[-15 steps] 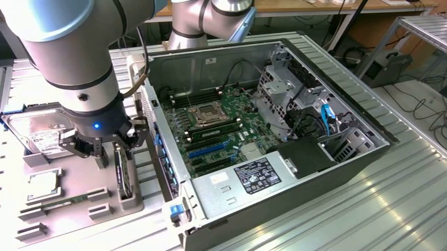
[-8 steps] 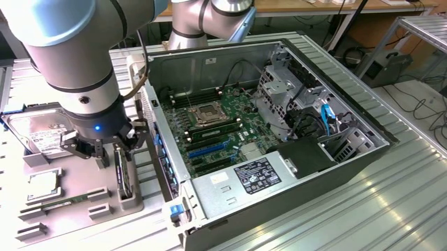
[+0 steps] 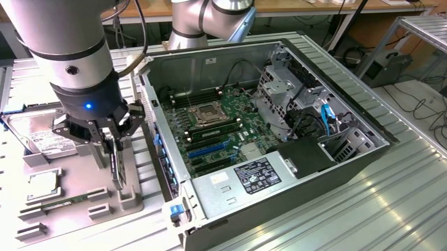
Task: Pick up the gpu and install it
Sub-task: 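Pick up the gpu and move the gpu toward the slot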
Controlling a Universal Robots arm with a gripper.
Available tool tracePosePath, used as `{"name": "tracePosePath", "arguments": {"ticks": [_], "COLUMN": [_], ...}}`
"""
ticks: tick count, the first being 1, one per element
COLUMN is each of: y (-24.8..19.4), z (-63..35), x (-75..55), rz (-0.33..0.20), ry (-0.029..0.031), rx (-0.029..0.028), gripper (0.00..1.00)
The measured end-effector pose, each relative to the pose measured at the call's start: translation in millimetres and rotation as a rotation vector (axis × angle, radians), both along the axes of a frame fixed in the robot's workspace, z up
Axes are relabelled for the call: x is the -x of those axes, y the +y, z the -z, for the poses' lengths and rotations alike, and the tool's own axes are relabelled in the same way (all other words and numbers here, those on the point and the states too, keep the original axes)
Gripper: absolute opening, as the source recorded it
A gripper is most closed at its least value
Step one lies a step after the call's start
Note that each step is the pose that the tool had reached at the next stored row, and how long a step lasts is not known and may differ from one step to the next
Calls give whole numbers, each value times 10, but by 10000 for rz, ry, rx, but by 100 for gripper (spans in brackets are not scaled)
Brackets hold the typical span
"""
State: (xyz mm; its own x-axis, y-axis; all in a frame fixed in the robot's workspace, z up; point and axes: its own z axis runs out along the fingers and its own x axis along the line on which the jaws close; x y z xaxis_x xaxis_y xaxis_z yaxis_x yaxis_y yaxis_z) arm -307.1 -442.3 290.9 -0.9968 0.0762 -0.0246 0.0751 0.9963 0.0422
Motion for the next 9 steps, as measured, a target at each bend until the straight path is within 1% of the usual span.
{"name": "tracePosePath", "arguments": {"ticks": [1,9], "y": [0,0], "z": [-18,-71], "x": [0,0], "rz": [0,0], "ry": [0,-2], "rx": [0,-2], "gripper": [26,26]}}
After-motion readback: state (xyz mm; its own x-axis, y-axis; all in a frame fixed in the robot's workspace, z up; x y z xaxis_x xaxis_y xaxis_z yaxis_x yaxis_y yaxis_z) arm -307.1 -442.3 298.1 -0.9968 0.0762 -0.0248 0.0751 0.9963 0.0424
